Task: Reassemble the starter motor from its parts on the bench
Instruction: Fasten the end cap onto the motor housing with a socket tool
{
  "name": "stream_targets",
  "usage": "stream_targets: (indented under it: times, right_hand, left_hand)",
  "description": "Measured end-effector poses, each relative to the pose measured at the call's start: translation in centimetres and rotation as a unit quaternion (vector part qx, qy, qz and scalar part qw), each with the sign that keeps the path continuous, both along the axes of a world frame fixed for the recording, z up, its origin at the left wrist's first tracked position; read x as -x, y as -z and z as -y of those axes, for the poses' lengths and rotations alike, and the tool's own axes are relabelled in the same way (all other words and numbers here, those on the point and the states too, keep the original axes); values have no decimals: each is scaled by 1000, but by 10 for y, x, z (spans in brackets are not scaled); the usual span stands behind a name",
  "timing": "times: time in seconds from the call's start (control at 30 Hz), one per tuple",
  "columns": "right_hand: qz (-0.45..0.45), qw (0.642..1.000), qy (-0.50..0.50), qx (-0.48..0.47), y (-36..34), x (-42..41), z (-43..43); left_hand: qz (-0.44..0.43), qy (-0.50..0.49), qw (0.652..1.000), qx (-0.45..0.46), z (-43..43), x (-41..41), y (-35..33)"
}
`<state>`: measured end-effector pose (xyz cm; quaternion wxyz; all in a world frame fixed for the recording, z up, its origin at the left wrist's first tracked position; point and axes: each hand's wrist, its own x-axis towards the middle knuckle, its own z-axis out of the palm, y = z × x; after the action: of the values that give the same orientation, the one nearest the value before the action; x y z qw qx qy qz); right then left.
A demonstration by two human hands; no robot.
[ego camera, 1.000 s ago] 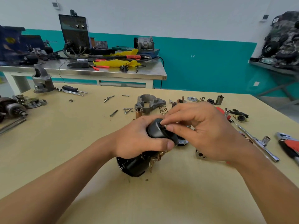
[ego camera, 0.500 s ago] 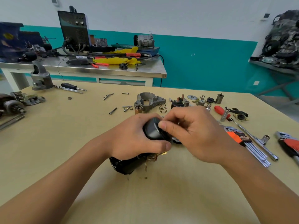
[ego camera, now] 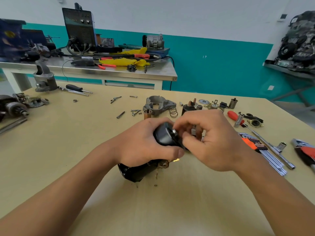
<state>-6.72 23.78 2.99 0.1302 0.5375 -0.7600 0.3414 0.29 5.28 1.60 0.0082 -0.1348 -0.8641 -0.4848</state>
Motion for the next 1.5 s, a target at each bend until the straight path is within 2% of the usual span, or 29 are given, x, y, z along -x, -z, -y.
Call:
stream_targets:
  times: [0.07, 0.2, 0.33, 0.4, 0.5, 0.57, 0.67, 0.83, 0.93, 1.13, 1.3, 1.5]
  right_hand:
    - [-4, 1000, 22, -10, 0, 2, -2]
    - [-2, 998, -23, 58, -3, 1, -4]
    - [-10, 1000, 2, -15, 0, 3, -1]
    - [0, 1000, 17, 3, 0, 5, -3]
    - [2, 999, -15, 43, -2, 2, -3]
    - [-16, 999, -28, 29, -2, -1, -1]
    - [0, 1000, 6, -6, -1, 0, 0]
    - [45, 998, -19, 37, -3, -3, -4]
    - [53, 998, -23, 8, -2, -8, 0]
    - [28, 997, 71, -34, 6, -12, 12]
    - [71, 996, 50, -4, 3, -11, 8]
    - [33, 994, 46, -89, 2, -13, 7]
  left_hand:
    - [-4, -8, 1000, 7, 1, 0, 0]
    - [0, -2, 1000, -2, 2, 0, 1]
    - [-4, -4, 1000, 8, 2, 1, 1]
    - [-8, -2, 1000, 14, 2, 1, 1]
    - [-5, 5, 1000, 3, 2, 0, 1]
    - [-3, 10, 1000, -1, 2, 0, 1]
    - [-4, 7, 1000, 2, 1, 0, 1]
    - [4, 12, 1000, -16, 1, -1, 1]
    - [-7, 16, 1000, -14, 1, -1, 0]
    - [-7, 21, 1000, -10, -1, 0, 0]
    - [-1, 22, 999, -26, 0, -2, -1]
    - [-9, 10, 1000, -17, 0, -2, 0]
